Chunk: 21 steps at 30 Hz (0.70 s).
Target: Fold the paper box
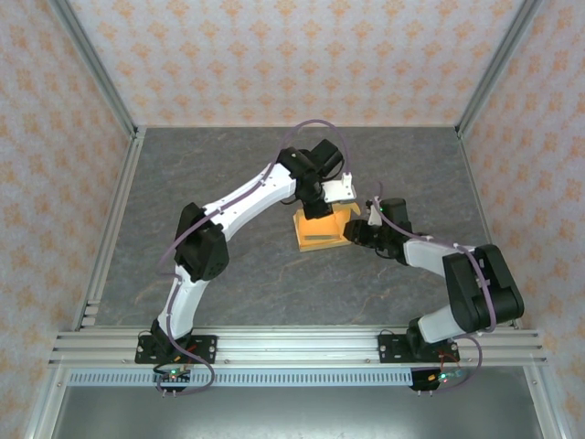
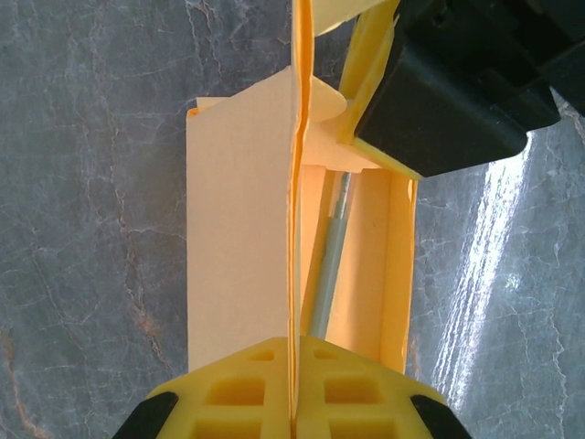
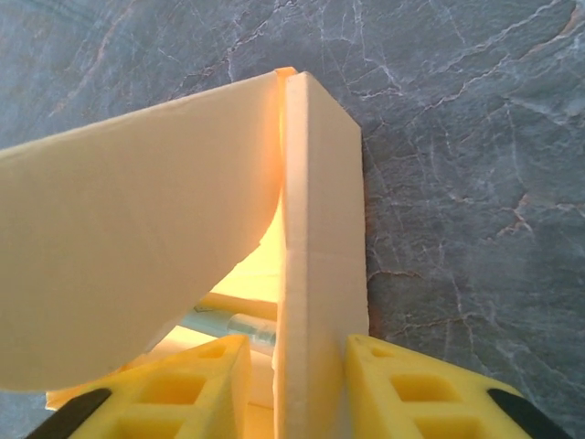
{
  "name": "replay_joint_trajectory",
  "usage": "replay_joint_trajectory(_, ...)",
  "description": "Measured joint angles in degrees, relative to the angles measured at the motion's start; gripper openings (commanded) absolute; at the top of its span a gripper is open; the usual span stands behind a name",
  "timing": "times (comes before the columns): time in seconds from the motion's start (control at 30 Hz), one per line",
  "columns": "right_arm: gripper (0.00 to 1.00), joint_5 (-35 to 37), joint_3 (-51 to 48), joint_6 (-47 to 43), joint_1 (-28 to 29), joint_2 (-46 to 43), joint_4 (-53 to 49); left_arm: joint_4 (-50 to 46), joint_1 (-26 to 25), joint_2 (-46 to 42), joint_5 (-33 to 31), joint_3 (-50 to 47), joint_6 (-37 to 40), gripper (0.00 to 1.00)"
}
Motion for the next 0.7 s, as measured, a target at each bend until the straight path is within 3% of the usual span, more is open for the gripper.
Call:
replay_joint_trajectory(0.4, 0.21, 5.77, 4.37, -1.66, 2.62, 4.15, -1.09, -1.27, 0.94, 0.46, 0.52, 0.79, -0.02, 0.00)
replay_joint_trajectory(0.7, 0.12, 17.70, 4.70, -2.58, 7.28, 1.97, -3.26, -2.16, 1.09, 1.60, -0.13, 3.15, -0.59, 0.00)
